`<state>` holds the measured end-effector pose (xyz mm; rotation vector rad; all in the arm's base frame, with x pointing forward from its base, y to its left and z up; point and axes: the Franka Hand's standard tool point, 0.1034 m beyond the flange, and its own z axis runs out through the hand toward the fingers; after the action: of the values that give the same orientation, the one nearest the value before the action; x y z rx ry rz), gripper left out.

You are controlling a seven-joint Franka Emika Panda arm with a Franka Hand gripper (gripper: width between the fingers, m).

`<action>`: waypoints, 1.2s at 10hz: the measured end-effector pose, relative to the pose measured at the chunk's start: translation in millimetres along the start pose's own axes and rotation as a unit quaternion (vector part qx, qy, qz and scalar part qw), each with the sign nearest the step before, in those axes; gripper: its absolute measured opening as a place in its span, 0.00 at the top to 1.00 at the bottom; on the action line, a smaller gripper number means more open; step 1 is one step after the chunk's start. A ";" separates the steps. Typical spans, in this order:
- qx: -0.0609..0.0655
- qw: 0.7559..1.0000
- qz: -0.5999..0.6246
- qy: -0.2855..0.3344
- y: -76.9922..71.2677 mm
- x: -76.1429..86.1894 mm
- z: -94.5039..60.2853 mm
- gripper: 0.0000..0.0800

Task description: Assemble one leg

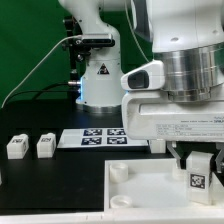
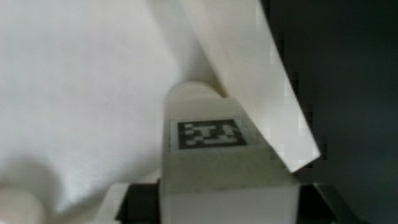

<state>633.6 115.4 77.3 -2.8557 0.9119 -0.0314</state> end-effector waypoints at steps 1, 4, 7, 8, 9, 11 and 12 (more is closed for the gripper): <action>-0.001 0.997 0.071 -0.001 0.5 -0.3 0.3 0.62; 0.014 0.930 0.367 -0.021 -2.6 -6.3 3.1 0.62; 0.035 0.849 0.526 -0.038 -4.5 -8.1 5.2 0.62; 0.035 0.860 0.508 -0.037 -4.7 -8.4 5.3 0.63; 0.036 0.869 0.493 -0.037 -4.5 -8.6 5.7 0.52; 0.037 0.913 0.404 -0.032 -2.2 -7.3 5.9 0.32; 0.037 0.940 0.337 -0.031 1.8 -4.8 5.9 0.22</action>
Offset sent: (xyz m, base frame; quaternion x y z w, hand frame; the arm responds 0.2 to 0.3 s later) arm 0.0015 0.0137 -0.0073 0.0440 -0.0195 0.4830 0.8743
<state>629.1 117.4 71.4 -2.3096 1.7667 0.0949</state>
